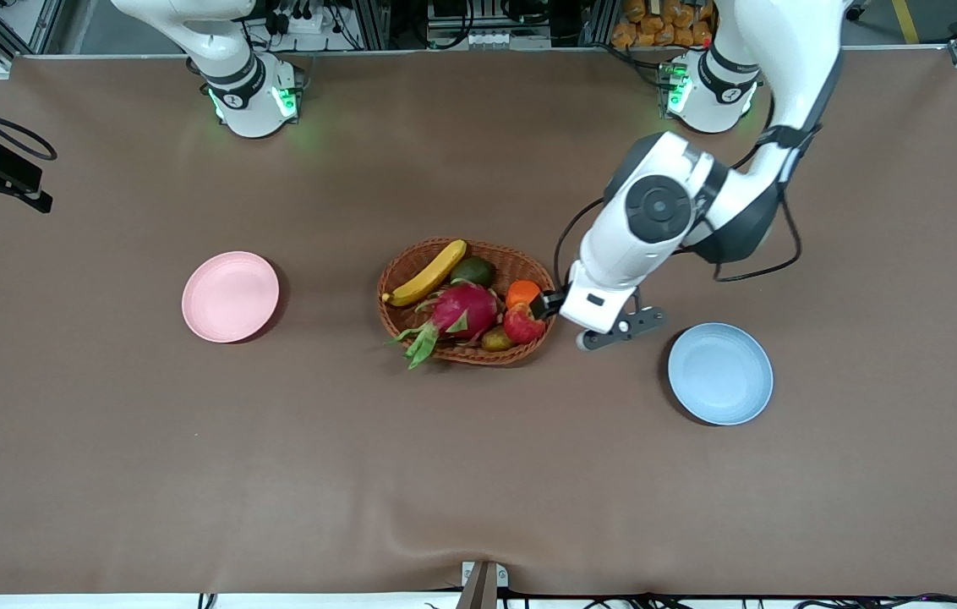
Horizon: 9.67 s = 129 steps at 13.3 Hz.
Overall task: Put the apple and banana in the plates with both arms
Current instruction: 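Reach the left gripper over the basket toward the red apple, then lower the left gripper and close it on the red apple, then carry the red apple with the left gripper over the blue plate, then lower the apple onto the blue plate while the right gripper reaches out, then open the left gripper and withdraw while the right gripper grasps the banana, then lift the yellow banana with the right gripper over the pink plate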
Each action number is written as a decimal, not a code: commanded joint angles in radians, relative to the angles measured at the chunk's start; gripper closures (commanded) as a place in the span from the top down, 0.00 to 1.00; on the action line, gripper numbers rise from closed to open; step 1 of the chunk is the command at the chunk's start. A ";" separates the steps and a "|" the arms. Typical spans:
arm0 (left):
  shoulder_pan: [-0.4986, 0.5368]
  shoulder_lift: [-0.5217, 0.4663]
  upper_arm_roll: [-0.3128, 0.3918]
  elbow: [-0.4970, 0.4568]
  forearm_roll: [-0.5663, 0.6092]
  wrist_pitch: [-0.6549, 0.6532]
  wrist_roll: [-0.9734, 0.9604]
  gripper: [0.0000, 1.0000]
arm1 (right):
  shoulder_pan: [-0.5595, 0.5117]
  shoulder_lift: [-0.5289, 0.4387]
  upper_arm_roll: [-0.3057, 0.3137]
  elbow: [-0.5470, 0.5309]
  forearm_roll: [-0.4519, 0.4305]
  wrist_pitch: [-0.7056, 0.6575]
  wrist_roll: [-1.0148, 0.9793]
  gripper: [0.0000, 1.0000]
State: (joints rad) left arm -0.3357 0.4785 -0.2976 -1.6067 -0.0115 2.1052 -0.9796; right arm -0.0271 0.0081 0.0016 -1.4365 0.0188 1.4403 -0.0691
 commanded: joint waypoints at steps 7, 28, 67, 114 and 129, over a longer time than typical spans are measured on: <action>-0.046 0.135 0.005 0.011 0.002 0.166 -0.103 1.00 | -0.013 0.000 0.015 0.004 0.001 -0.008 0.012 1.00; -0.059 0.196 0.011 0.008 0.005 0.216 -0.111 0.00 | -0.014 0.000 0.017 0.004 0.001 -0.024 0.012 1.00; 0.436 0.153 0.014 -0.035 0.376 0.078 0.521 0.00 | -0.017 0.001 0.017 0.005 0.003 -0.026 0.003 1.00; 0.351 -0.517 0.224 0.059 0.015 -0.590 0.858 1.00 | 0.461 0.581 0.020 -0.248 0.429 0.545 1.057 0.00; 0.354 -0.531 0.201 0.036 0.008 -0.620 0.889 1.00 | 0.184 0.527 0.014 -0.010 0.284 0.029 0.569 0.00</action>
State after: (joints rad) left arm 0.0170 -0.0422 -0.0948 -1.5709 0.0142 1.5010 -0.1107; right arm 0.2406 0.5348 -0.0004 -1.4492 0.3569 1.4962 0.6650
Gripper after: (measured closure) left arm 0.000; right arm 0.863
